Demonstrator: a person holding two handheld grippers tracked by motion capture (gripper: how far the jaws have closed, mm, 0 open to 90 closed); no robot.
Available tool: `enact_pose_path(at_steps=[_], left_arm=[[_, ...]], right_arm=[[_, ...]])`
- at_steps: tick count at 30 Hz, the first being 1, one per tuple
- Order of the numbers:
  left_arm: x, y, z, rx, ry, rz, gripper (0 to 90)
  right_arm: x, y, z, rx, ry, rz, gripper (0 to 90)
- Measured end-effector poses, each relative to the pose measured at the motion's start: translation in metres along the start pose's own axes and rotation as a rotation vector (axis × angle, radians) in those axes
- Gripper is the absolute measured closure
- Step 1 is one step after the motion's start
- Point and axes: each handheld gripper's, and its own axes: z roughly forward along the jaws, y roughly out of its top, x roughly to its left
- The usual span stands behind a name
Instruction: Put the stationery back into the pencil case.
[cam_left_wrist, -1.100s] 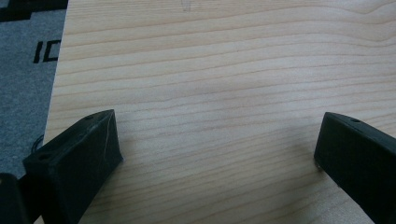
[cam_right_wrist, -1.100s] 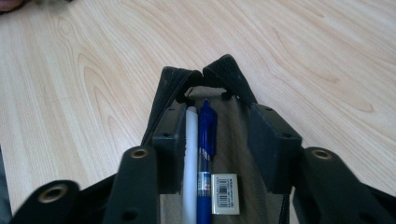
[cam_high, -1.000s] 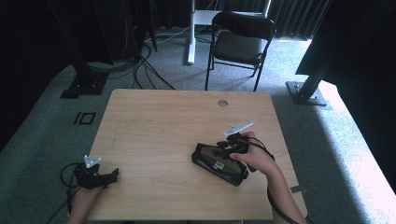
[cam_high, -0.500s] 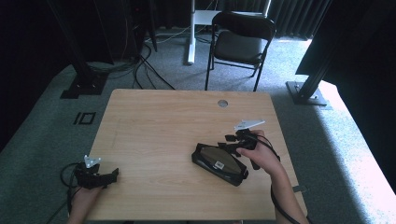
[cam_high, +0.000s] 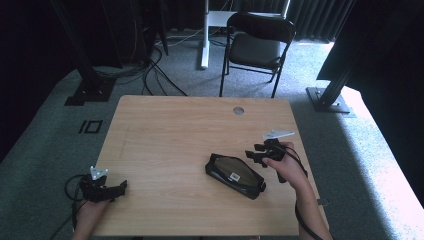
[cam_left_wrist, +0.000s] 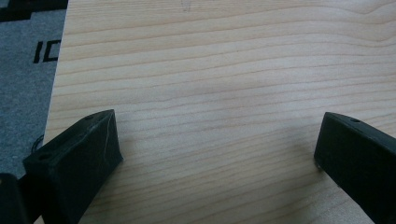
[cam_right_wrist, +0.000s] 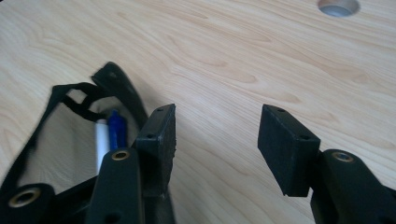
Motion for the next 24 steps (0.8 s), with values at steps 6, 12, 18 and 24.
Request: enact_pose_path(at_steps=[6,12,18,24], left_arm=[[0.0,0.0,0.0,0.0,0.0,0.0,0.6],[0.0,0.0,0.0,0.0,0.0,0.0,0.6],[0.0,0.0,0.0,-0.001,0.0,-0.001,0.5],[0.0,0.0,0.0,0.0,0.0,0.0,0.6]], right_arm=[[-0.013,-0.015,-0.001,-0.025,-0.048,0.051,46.5],[-0.027,-0.03,-0.007,-0.09,-0.142,0.133,47.3],[-0.033,-0.047,-0.008,-0.071,-0.173,0.176,45.5],[-0.034,-0.061,-0.01,-0.082,-0.233,0.204,46.2]])
